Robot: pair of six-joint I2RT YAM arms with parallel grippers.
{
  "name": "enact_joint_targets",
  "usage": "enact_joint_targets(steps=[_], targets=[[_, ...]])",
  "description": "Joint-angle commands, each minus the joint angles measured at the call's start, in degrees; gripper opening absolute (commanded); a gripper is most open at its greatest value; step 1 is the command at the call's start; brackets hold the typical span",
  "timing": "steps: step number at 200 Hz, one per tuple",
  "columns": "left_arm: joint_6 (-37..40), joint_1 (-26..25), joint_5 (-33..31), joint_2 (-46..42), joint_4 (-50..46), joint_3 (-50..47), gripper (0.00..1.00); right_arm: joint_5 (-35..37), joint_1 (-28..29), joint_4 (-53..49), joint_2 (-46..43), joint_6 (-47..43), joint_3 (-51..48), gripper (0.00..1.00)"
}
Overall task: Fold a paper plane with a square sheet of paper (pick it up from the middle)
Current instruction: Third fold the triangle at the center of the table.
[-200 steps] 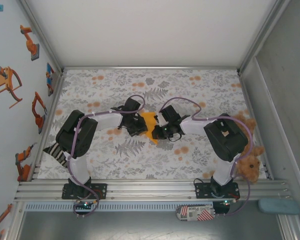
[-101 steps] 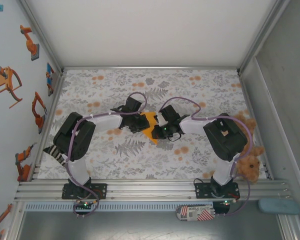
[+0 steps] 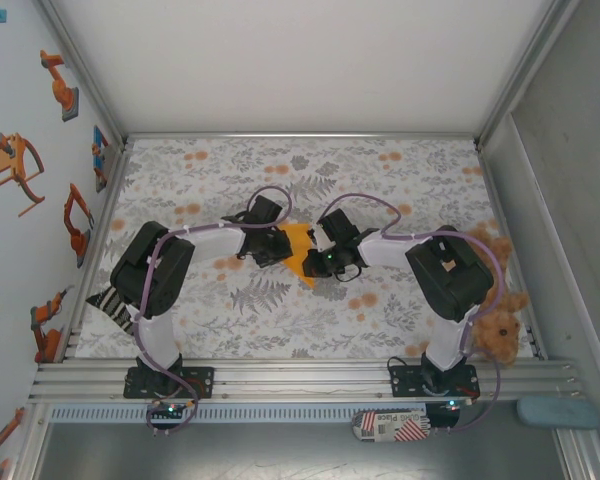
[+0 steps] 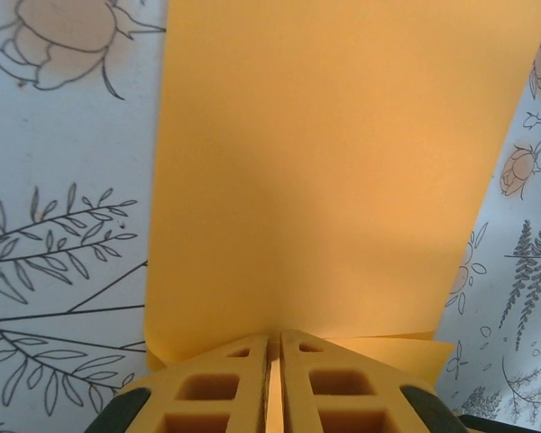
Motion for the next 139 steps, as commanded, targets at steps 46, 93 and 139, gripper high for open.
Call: enact_joint_targets(steps=[46, 93, 139], targets=[[0.91, 4.81, -0.59, -2.04, 7.28, -10.50, 0.13, 6.69, 0.05, -6.86, 4.15, 1.64, -2.80, 0.00], [4.25, 8.85, 0.38, -4.06, 11.21, -13.49, 0.18, 7.21, 0.05, -7.41, 3.15, 0.58, -3.40, 0.00], [7.01, 12.30, 1.05, -10.42, 9.25, -13.18, 0.24, 3.88, 0.05, -5.39, -0.33, -1.37, 0.31, 0.00]])
